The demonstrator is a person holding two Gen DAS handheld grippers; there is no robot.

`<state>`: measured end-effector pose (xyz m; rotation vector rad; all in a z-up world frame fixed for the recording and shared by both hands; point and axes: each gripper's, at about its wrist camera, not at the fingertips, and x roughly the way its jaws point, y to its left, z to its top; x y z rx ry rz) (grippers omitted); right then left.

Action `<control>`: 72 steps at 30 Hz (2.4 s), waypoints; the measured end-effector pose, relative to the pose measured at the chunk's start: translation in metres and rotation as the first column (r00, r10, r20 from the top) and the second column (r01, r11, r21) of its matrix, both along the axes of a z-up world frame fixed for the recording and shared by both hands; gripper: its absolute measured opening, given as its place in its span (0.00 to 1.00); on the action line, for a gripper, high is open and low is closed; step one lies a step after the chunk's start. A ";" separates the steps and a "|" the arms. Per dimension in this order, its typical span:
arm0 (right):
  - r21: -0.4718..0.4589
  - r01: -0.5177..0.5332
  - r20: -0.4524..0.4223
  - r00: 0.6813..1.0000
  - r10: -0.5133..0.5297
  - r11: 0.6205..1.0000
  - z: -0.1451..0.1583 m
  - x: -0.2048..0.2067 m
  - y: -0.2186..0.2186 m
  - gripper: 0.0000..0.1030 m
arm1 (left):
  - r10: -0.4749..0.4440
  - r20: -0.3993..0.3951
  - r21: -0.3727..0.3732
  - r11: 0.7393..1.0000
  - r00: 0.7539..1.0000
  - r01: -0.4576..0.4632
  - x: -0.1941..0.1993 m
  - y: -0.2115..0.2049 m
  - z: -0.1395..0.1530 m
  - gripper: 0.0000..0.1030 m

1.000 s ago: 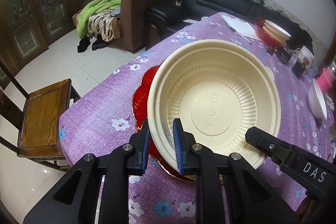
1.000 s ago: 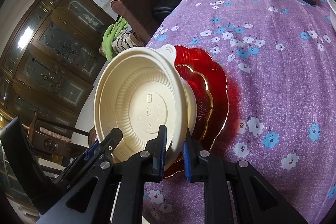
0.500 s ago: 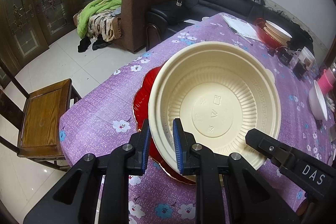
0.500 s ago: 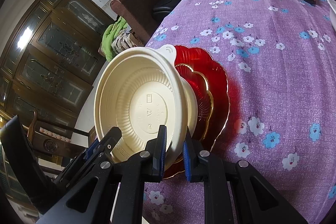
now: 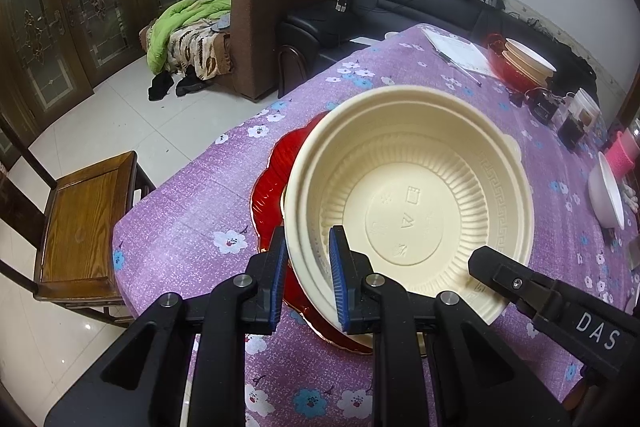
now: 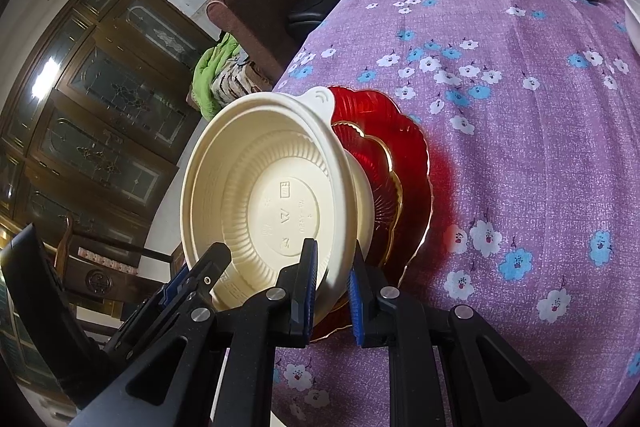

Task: Organize plates and bowls
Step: 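Lower the beige bowl into the white foam bowl on the red plates, then open both grippers and withdraw from the beige bowl, then move both grippers toward the large white bowl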

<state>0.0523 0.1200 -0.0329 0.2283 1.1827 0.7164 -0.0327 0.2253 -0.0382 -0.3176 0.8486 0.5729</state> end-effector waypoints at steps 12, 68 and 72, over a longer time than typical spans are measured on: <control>-0.005 0.007 0.006 1.000 -0.007 1.000 0.002 -0.002 0.002 0.15 | -0.003 -0.001 0.007 1.000 1.000 0.003 0.002 0.000 0.001 0.18; 0.166 0.369 -0.011 0.928 -0.373 0.914 0.026 0.016 -0.182 0.89 | -0.355 0.217 -0.092 0.920 0.909 0.382 0.045 -0.105 0.043 0.78; 0.170 0.420 -0.004 0.905 -0.425 0.892 0.025 0.019 -0.213 0.89 | -0.411 0.172 -0.096 0.898 0.896 0.430 0.056 -0.124 0.038 0.78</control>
